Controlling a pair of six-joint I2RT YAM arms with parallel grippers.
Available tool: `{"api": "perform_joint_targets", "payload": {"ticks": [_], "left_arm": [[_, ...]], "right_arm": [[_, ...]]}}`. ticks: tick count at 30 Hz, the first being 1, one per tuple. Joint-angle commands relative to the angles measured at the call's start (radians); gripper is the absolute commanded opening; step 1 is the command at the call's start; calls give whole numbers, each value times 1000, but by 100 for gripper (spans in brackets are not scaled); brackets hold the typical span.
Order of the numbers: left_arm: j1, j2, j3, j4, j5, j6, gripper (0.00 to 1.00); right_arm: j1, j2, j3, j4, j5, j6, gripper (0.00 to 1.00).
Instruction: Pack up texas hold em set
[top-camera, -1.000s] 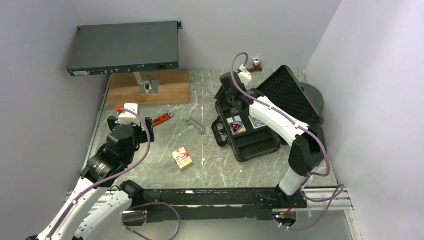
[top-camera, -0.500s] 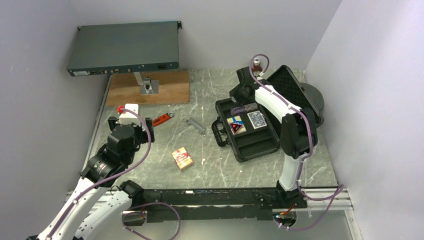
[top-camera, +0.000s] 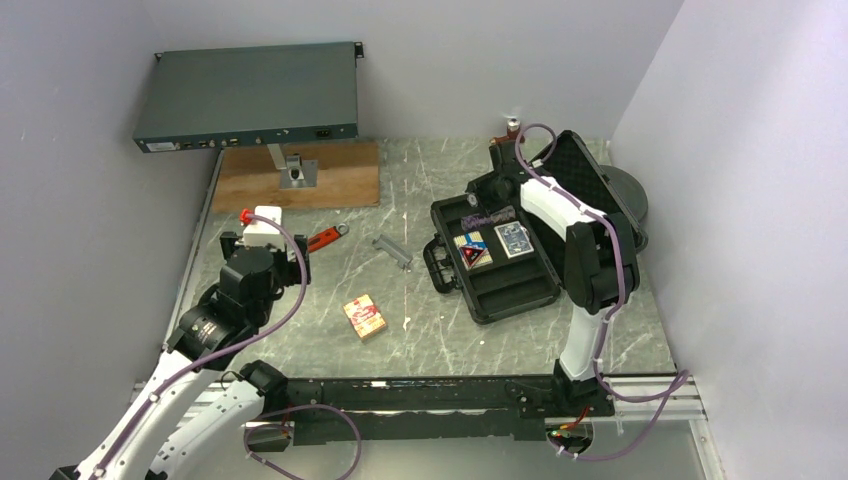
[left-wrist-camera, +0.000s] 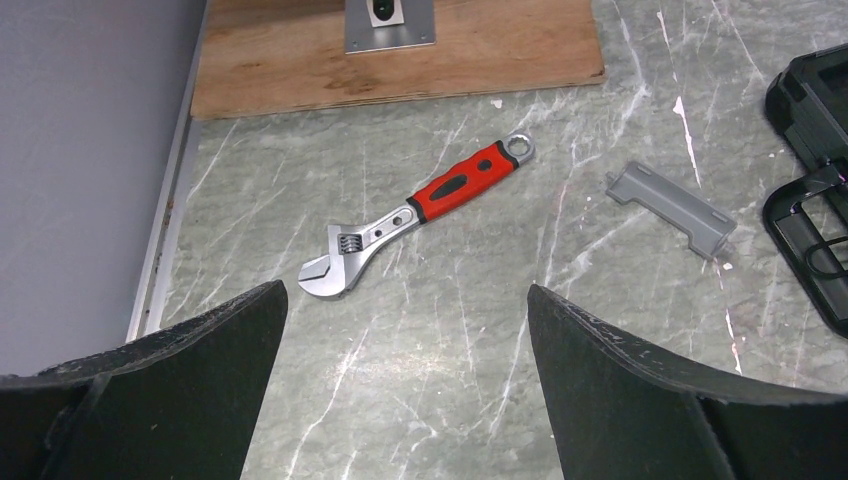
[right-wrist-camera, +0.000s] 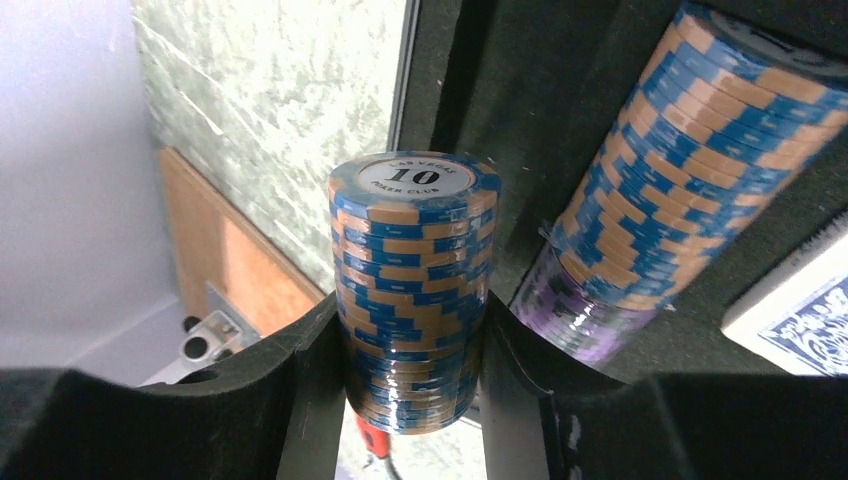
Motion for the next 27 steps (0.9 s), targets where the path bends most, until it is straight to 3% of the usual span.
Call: {"api": "perform_joint_targets", "payload": {"ticks": [1, 13, 19, 27], "left_arm": [[0, 9, 3, 1, -1, 13, 96], [3, 14, 4, 1, -1, 18, 96], [8, 15, 3, 8, 5, 21, 96], [18, 13, 3, 11, 17, 23, 96]], "right_arm": [[-26, -1, -8, 163, -82, 81, 0], [-40, 9, -31, 212, -75, 105, 0], [-51, 18, -69, 277, -128, 133, 27], [-54, 56, -61, 346, -210, 90, 43]]}}
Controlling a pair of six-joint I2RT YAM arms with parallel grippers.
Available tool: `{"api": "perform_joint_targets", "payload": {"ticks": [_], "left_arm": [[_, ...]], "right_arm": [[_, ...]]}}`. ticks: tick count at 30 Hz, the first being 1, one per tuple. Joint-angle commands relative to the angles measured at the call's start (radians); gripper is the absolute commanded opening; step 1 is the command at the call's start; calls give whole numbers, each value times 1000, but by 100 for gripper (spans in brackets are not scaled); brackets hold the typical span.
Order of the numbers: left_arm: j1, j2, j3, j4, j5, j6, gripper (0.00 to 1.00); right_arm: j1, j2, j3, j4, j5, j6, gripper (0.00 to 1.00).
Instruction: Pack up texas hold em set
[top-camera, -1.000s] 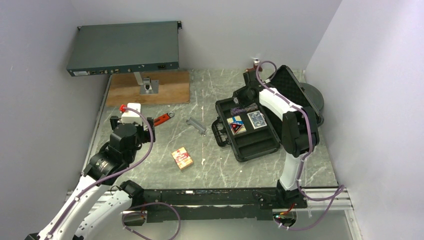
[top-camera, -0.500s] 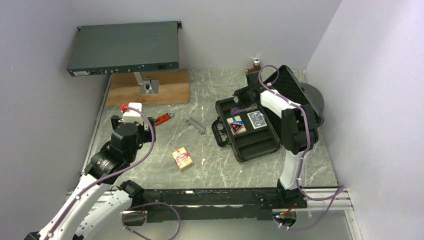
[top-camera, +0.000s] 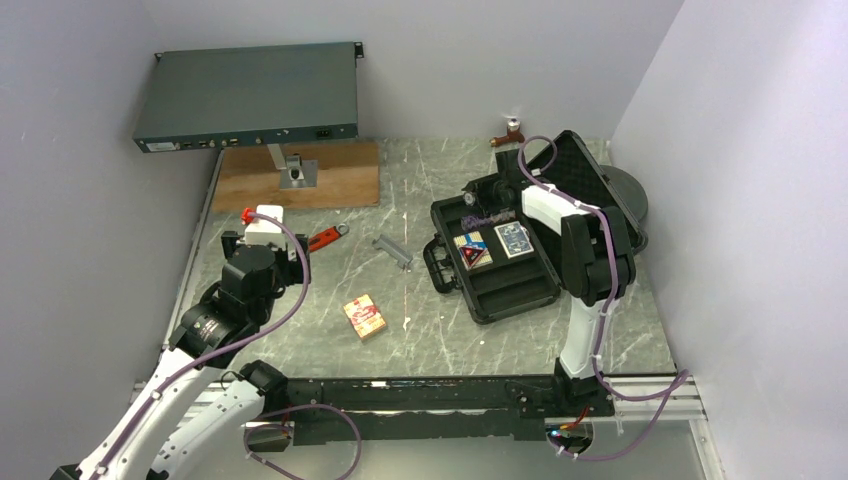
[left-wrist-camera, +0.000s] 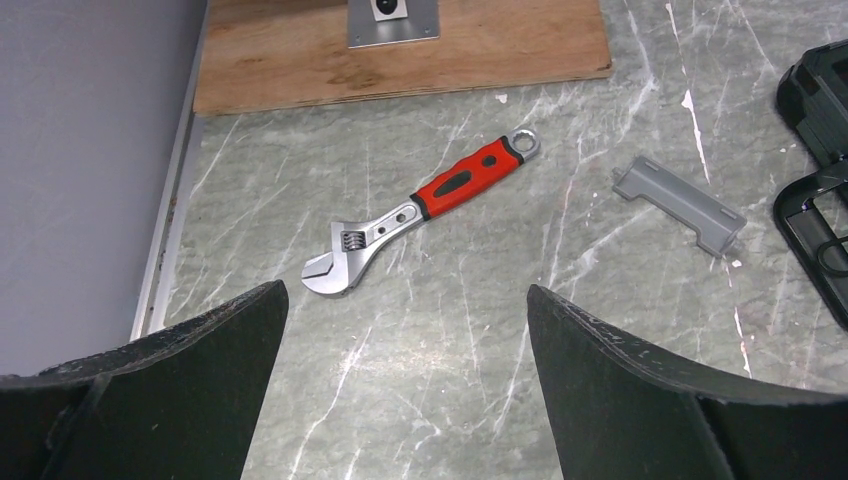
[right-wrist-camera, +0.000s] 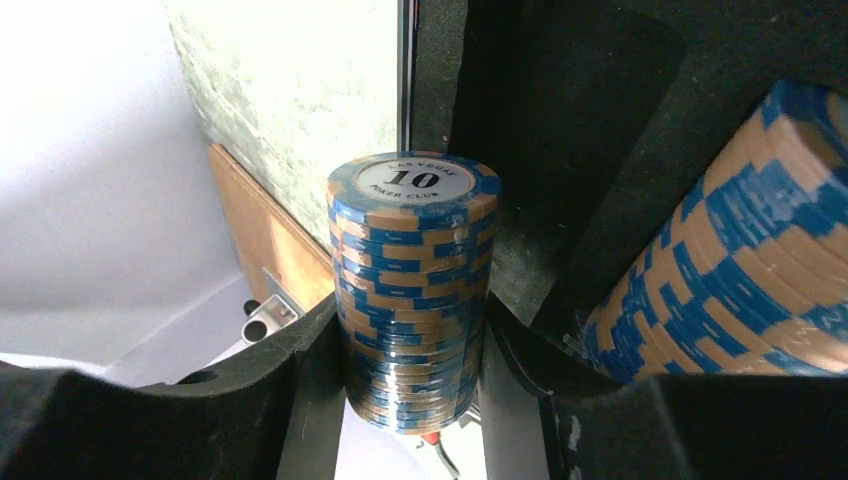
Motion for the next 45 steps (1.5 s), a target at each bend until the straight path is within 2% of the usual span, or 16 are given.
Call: {"api": "perform_joint_targets", "payload": {"ticks": [1, 7, 11, 23, 33, 45], "left_arm": [[10, 1, 3, 11, 14, 19, 96], [15, 4, 3, 12, 21, 19, 95], [17, 3, 3, 11, 22, 20, 96], [21, 8, 3, 14, 25, 20, 95], [32, 9, 3, 14, 33, 20, 95], [35, 9, 4, 12, 34, 17, 95]], "right_arm": [[-4, -5, 21, 116, -61, -10, 44], [-3, -2, 32, 110, -78, -24, 61], [-6, -2, 21, 125, -95, -14, 67], [-9, -57, -28, 126, -115, 14, 67], [-11, -181, -125, 71, -91, -1, 66], [-11, -256, -81, 81, -27, -92, 61]]}}
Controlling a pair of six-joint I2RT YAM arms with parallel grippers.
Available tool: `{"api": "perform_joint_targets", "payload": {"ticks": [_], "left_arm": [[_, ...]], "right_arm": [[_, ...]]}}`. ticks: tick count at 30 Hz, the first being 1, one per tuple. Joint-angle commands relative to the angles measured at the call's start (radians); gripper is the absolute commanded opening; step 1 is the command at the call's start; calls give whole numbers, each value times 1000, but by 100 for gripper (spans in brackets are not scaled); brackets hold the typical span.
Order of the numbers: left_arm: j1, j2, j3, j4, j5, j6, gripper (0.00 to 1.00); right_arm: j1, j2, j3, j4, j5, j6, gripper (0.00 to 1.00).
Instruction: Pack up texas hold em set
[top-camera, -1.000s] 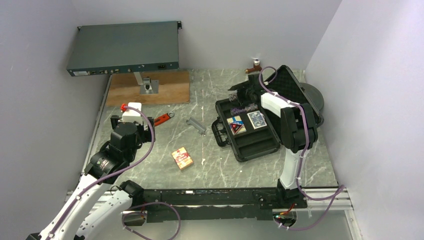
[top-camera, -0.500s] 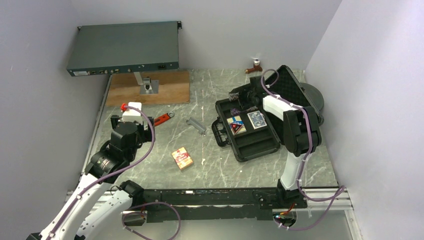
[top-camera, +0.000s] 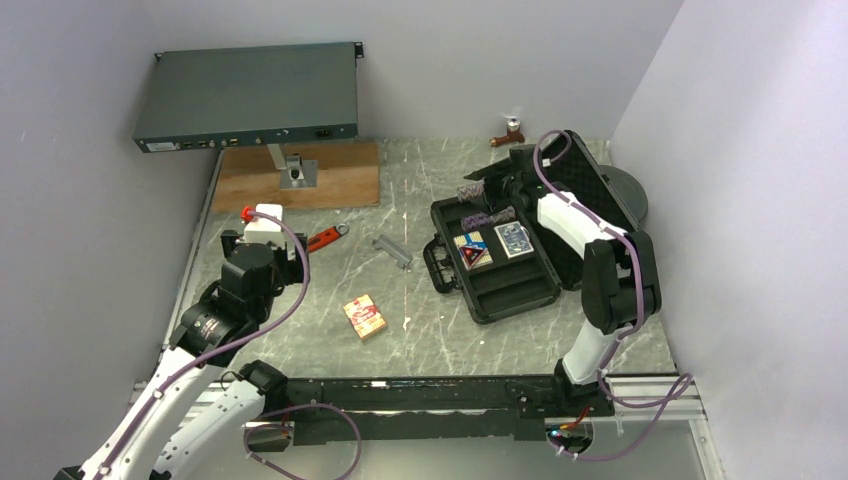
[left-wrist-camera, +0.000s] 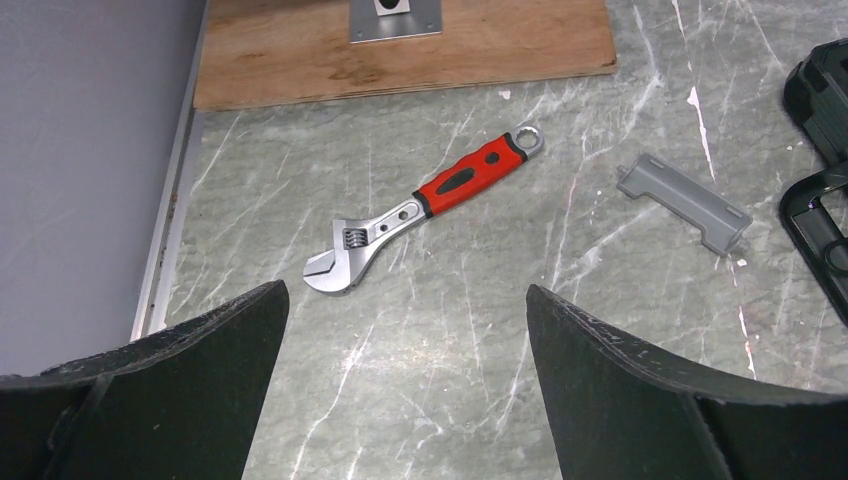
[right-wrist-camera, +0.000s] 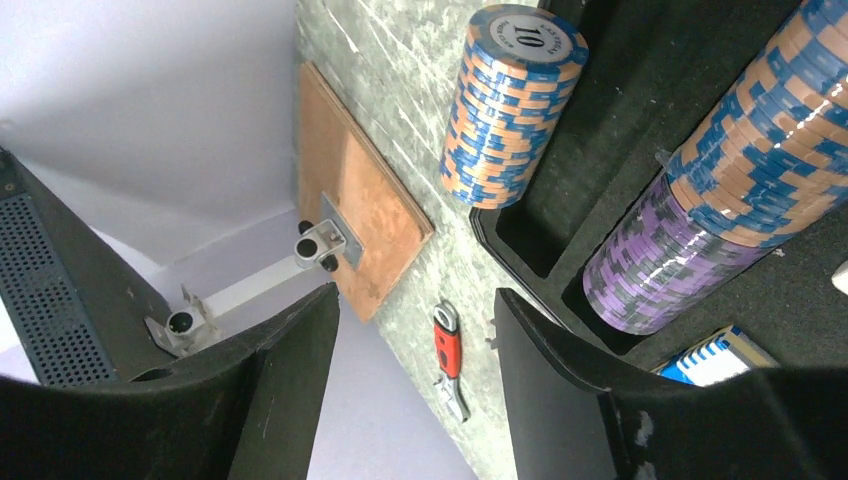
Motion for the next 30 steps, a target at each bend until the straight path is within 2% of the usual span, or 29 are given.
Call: {"api": "perform_joint_targets", "payload": {"ticks": [1, 4, 7, 13, 21, 30], "left_arm": [[6, 3, 4, 12, 10, 11, 95], [6, 5, 4, 11, 10, 11, 95], [6, 5, 4, 13, 12, 12, 95], [7, 10, 4, 13, 14, 12, 95], [9, 15, 3, 19, 22, 17, 95], [24, 20, 3, 26, 46, 20, 95]], "right_arm": [[-6, -35, 48, 39, 50, -63, 59], [-6, -13, 73, 66, 89, -83, 49], [-8, 38, 127, 81, 94, -108, 34], [-10, 185, 298, 10, 94, -177, 19], [-17, 277, 355, -19, 85, -209, 15], [-23, 237, 231, 19, 59, -200, 9]]}}
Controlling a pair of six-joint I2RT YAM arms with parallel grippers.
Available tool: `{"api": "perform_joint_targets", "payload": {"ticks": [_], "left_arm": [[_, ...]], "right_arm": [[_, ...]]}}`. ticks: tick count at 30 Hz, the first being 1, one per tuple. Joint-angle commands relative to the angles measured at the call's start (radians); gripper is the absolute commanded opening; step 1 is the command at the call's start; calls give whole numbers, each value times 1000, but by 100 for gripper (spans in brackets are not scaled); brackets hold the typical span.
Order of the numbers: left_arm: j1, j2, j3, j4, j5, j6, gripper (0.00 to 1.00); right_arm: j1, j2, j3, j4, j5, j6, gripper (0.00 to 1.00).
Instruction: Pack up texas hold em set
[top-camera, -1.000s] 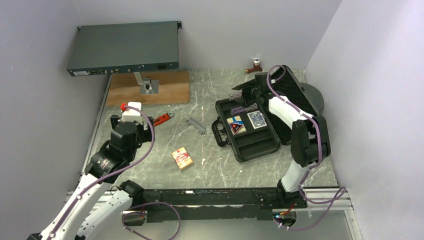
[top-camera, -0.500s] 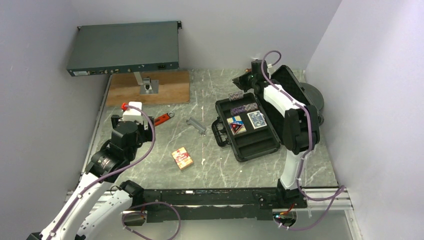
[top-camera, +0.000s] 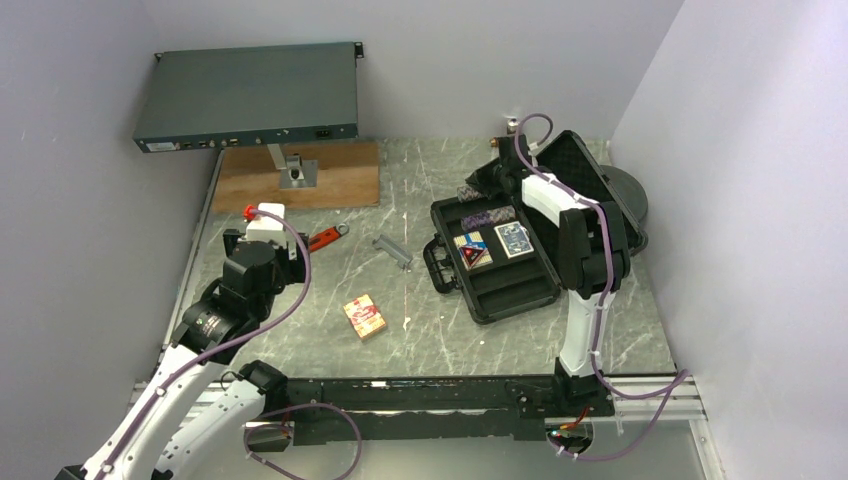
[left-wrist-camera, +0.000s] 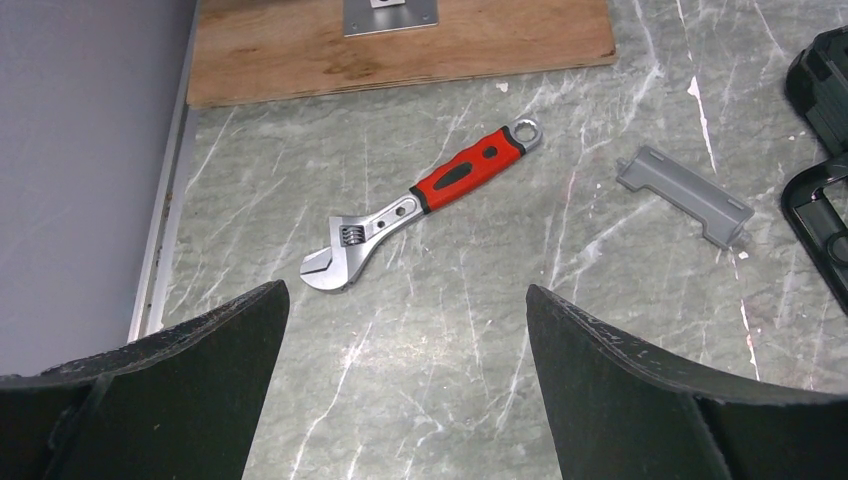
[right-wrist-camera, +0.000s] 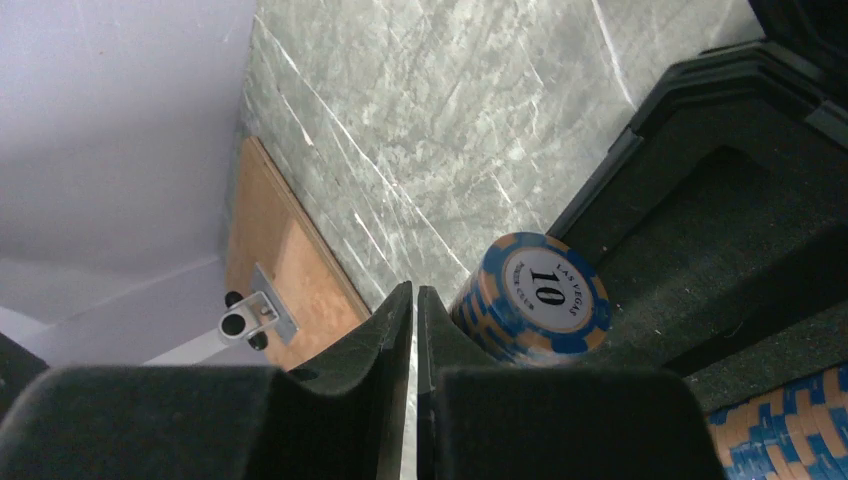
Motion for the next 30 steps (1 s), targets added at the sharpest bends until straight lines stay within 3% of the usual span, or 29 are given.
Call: {"api": "perform_joint_targets", "payload": {"ticks": [1, 11, 15, 18, 24, 26, 30], "left_arm": [[13, 7, 3, 27, 26, 12, 95], [22, 10, 3, 29, 36, 11, 95], [25, 9, 3, 30, 40, 11, 95], [26, 6, 3, 30, 43, 12, 95], [27, -1, 6, 23, 43, 7, 95], [29, -3, 9, 16, 44, 3, 96], [29, -13, 11, 8, 40, -1, 95]], "right_arm": [[-9, -53, -45, 23, -20, -10, 9], [-9, -116, -90, 33, -29, -36, 5], [-8, -142, -66, 31, -24, -98, 9], [-5, -169, -41, 13, -45, -174, 21], [15, -262, -57, 18, -93, -353, 34], [21, -300, -80, 32, -110, -393, 47], [40, -340, -65, -25, -141, -478, 64]]}}
